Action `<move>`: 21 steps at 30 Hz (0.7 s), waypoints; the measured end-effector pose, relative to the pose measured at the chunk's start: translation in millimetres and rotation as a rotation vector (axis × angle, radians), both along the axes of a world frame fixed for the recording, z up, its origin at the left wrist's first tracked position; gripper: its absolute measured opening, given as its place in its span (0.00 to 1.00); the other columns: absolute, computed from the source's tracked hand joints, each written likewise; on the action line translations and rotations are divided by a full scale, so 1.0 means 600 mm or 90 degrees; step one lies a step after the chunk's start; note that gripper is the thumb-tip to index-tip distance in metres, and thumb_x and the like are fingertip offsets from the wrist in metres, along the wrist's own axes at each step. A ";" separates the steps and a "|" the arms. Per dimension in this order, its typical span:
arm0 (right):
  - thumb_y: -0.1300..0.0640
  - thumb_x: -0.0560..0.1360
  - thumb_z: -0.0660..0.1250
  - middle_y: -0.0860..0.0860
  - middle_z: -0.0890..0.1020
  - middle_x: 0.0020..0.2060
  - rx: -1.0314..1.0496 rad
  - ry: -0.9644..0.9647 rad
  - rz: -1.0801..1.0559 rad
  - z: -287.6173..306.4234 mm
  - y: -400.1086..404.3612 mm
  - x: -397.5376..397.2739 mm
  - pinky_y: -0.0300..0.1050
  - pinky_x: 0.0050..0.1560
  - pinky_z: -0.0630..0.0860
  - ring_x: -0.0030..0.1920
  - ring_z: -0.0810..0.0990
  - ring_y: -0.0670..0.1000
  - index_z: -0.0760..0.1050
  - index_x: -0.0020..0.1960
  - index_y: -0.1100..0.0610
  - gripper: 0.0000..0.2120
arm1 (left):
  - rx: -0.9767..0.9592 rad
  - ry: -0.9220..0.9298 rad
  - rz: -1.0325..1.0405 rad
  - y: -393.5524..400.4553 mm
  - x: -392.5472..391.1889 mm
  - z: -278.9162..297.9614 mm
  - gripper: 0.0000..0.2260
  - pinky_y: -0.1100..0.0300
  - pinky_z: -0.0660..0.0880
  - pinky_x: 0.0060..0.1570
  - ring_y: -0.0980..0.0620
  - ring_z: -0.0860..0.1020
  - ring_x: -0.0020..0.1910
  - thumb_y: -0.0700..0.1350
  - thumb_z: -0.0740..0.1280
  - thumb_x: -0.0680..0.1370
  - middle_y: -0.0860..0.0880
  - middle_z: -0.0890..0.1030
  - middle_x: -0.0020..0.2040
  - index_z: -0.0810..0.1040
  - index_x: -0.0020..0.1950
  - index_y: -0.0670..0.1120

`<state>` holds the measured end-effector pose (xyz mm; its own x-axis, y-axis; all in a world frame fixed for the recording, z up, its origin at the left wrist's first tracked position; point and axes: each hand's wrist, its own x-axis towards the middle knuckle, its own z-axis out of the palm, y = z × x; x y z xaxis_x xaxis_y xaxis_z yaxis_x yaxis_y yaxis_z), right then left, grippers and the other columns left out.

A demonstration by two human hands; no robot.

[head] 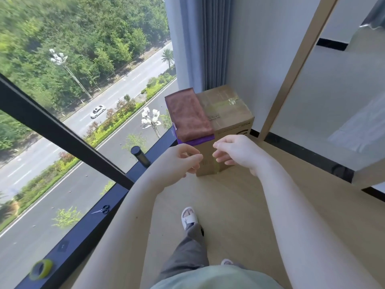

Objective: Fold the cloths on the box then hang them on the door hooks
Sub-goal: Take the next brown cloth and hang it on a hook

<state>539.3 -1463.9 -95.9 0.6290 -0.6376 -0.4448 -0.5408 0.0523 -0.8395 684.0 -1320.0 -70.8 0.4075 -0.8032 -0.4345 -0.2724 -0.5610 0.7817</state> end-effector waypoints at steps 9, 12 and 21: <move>0.51 0.83 0.64 0.48 0.87 0.47 -0.001 0.011 -0.001 0.004 -0.097 0.150 0.46 0.55 0.82 0.50 0.87 0.49 0.81 0.55 0.52 0.08 | -0.025 0.021 0.011 -0.105 0.150 -0.007 0.06 0.47 0.81 0.59 0.57 0.85 0.45 0.52 0.68 0.81 0.54 0.87 0.44 0.80 0.55 0.54; 0.51 0.83 0.64 0.48 0.87 0.46 -0.009 0.015 -0.007 0.008 -0.127 0.204 0.44 0.51 0.82 0.49 0.87 0.48 0.81 0.55 0.52 0.08 | -0.025 0.017 -0.007 -0.142 0.206 -0.004 0.06 0.51 0.81 0.57 0.58 0.85 0.44 0.52 0.68 0.80 0.54 0.87 0.44 0.80 0.56 0.53; 0.52 0.83 0.65 0.49 0.87 0.47 0.010 0.036 -0.043 -0.004 -0.189 0.314 0.48 0.56 0.82 0.49 0.87 0.50 0.80 0.56 0.52 0.07 | -0.008 0.014 -0.072 -0.224 0.326 -0.031 0.07 0.54 0.82 0.55 0.56 0.86 0.44 0.51 0.68 0.80 0.52 0.87 0.44 0.80 0.56 0.52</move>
<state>727.5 -1577.3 -98.1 0.5580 -0.6706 -0.4887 -0.5820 0.1035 -0.8066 879.5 -1454.4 -89.2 0.3045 -0.8487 -0.4324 -0.3165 -0.5183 0.7945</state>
